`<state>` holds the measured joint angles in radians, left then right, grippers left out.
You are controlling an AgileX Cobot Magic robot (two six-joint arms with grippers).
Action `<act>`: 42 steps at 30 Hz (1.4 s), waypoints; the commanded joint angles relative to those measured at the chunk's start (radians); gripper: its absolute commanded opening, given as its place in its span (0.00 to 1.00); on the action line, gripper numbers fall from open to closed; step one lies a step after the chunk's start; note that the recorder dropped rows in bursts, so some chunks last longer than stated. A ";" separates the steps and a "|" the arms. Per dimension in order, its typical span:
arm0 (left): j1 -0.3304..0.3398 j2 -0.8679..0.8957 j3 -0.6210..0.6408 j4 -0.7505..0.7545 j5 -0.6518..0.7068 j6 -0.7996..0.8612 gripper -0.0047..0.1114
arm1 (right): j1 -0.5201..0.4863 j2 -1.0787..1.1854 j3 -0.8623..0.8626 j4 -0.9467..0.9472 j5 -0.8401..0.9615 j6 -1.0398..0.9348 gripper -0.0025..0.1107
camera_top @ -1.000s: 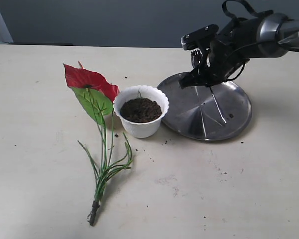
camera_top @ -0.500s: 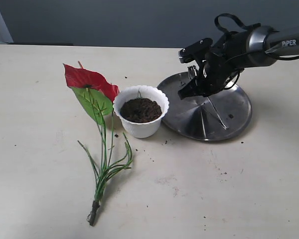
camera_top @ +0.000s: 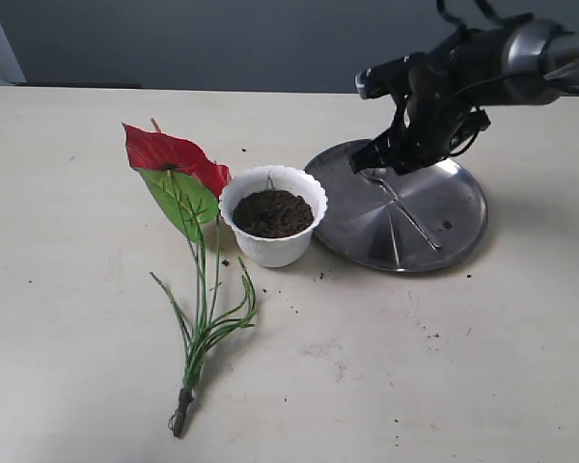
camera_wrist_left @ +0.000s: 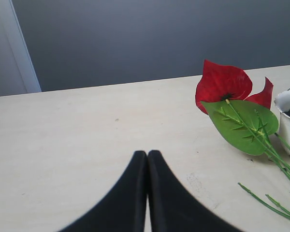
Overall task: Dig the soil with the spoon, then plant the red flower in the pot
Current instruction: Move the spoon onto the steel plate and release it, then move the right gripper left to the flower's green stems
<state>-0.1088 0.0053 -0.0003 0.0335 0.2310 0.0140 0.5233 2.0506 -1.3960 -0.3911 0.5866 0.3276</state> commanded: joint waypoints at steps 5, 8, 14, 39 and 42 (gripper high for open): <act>-0.003 -0.005 0.000 0.006 0.001 -0.004 0.04 | 0.080 -0.237 -0.003 0.440 0.095 -0.336 0.23; -0.003 -0.005 0.000 0.006 0.001 -0.004 0.04 | 0.158 -0.301 0.030 0.576 0.125 -0.426 0.23; -0.003 -0.005 0.000 0.006 0.001 -0.004 0.04 | 0.330 -0.403 0.213 0.700 -0.112 -0.412 0.23; -0.003 -0.005 0.000 0.006 0.001 -0.004 0.04 | 0.567 -0.126 0.294 0.871 -0.375 -0.106 0.45; -0.003 -0.005 0.000 0.006 0.001 -0.004 0.04 | 0.592 -0.126 0.294 0.871 -0.435 -0.062 0.45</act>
<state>-0.1088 0.0053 -0.0003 0.0335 0.2310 0.0140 1.0985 1.9280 -1.1058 0.4830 0.1892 0.2440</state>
